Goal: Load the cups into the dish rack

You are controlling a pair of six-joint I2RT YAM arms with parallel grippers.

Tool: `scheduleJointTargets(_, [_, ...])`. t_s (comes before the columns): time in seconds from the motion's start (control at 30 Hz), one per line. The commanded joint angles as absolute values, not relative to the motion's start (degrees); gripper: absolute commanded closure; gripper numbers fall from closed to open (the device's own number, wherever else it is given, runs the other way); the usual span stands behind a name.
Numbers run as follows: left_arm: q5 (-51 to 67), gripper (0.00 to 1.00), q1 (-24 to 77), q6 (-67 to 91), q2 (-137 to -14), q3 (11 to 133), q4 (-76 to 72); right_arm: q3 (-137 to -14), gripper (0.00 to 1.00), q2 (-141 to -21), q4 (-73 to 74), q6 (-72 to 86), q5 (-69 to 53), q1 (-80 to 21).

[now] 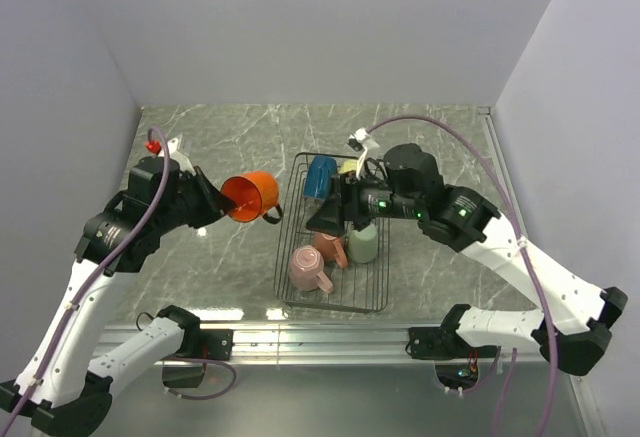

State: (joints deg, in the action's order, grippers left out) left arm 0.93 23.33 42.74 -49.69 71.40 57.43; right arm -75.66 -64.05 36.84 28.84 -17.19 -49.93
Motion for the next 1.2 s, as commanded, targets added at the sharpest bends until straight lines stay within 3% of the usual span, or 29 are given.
scheduleJointTargets(0.0, [11.92, 1.00, 23.20, 45.25, -47.82, 70.85, 42.21, -74.01, 0.21, -65.74, 21.15, 40.58, -34.35, -48.87])
scheduleJointTargets(0.3, [20.47, 1.00, 23.20, 51.24, -44.12, 64.51, 25.85, -69.61, 0.21, -68.55, 6.09, 53.52, -40.34, -47.99])
scheduleJointTargets(0.87, [25.75, 1.00, 23.20, 53.09, -40.25, 60.73, 20.57, -58.81, 0.21, -66.54, -7.99, 64.94, -38.76, -45.97])
scheduleJointTargets(1.17, [27.69, 1.00, 23.20, 53.88, -40.17, 60.56, 18.63, -51.16, 0.29, -63.20, -20.82, 72.94, -38.50, -42.54])
